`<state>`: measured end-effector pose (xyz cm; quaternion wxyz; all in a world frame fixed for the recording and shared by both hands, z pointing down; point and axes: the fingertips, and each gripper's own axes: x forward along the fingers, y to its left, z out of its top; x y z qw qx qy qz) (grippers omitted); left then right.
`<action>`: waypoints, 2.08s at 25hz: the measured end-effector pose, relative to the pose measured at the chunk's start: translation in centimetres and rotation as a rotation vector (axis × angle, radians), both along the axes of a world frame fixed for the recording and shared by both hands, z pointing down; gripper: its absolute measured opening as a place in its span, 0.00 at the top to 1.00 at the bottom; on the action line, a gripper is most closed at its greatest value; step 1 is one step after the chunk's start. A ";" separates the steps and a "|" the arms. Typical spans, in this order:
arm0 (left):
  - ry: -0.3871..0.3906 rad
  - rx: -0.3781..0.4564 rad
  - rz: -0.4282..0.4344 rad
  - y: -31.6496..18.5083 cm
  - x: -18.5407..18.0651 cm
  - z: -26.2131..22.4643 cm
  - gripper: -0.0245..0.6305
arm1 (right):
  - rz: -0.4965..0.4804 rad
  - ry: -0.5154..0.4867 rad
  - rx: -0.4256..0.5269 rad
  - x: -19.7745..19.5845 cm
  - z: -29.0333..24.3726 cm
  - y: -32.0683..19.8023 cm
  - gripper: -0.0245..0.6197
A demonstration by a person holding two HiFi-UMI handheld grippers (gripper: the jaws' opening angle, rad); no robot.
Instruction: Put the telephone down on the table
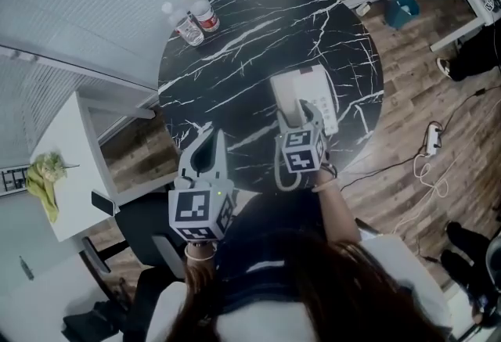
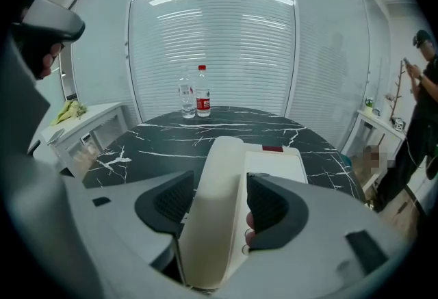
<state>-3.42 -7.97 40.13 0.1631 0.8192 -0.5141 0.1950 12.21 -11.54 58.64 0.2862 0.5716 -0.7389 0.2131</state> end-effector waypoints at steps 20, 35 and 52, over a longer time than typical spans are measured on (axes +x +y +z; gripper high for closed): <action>-0.061 -0.025 -0.055 -0.1 0.8 0.5 0.96 | -0.011 -0.084 -0.094 -0.4 2.8 -0.5 0.55; -0.073 -0.025 -0.070 -0.2 1.9 0.5 0.96 | -0.005 -0.114 -0.079 -0.6 2.8 -0.6 0.55; -0.019 -0.008 0.041 -1.9 0.1 0.1 0.96 | 0.062 -0.059 -0.119 -0.4 2.9 -0.4 0.61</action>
